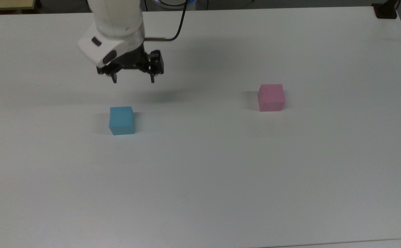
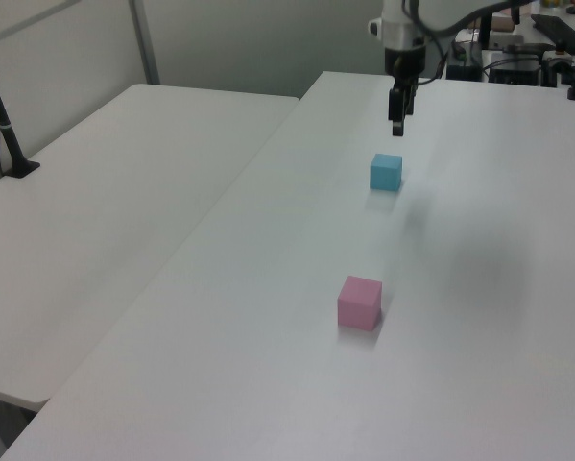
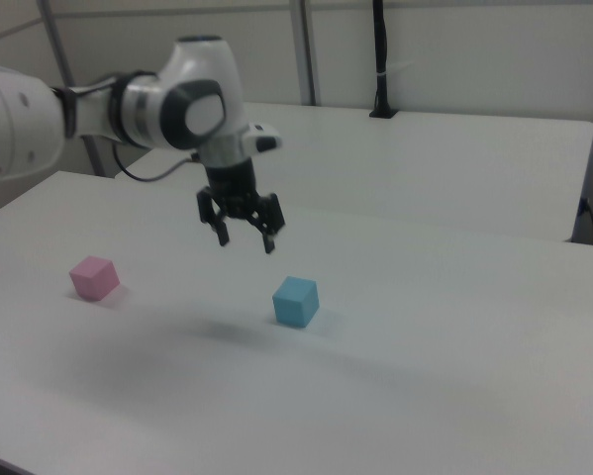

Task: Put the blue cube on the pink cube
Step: 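Move the open gripper down over the light-blue cube, then close the gripper on the light-blue cube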

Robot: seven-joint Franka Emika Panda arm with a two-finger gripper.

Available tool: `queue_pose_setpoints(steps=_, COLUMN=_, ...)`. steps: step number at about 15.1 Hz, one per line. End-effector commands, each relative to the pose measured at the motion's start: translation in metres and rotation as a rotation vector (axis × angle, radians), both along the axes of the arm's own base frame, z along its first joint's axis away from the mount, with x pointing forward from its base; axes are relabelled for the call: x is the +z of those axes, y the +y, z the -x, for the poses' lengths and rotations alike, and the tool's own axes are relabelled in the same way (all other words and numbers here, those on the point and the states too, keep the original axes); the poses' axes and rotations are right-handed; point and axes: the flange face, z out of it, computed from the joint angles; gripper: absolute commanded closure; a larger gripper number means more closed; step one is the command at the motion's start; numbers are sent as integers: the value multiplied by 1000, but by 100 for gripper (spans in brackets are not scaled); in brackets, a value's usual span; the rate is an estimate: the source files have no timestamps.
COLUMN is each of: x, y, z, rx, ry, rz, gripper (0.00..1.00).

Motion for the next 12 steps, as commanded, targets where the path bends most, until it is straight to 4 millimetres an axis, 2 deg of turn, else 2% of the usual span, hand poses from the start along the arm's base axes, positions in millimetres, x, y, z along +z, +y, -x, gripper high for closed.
queue_pose_setpoints(steps=1, x=-46, y=-8, z=-19, rx=2, ry=-10, rz=-1, gripper=0)
queue_pose_setpoints(steps=6, x=-94, y=-46, z=-30, rx=-40, ry=-21, rz=19, gripper=0)
queue_pose_setpoints(steps=9, x=-119, y=-52, z=-38, rx=-40, ry=-41, rz=30, gripper=0)
queue_pose_setpoints(steps=11, x=-123, y=-51, z=-38, rx=-45, ry=-37, rz=34, gripper=0)
queue_pose_setpoints(steps=12, x=-123, y=-49, z=-38, rx=-43, ry=-37, rz=30, gripper=7)
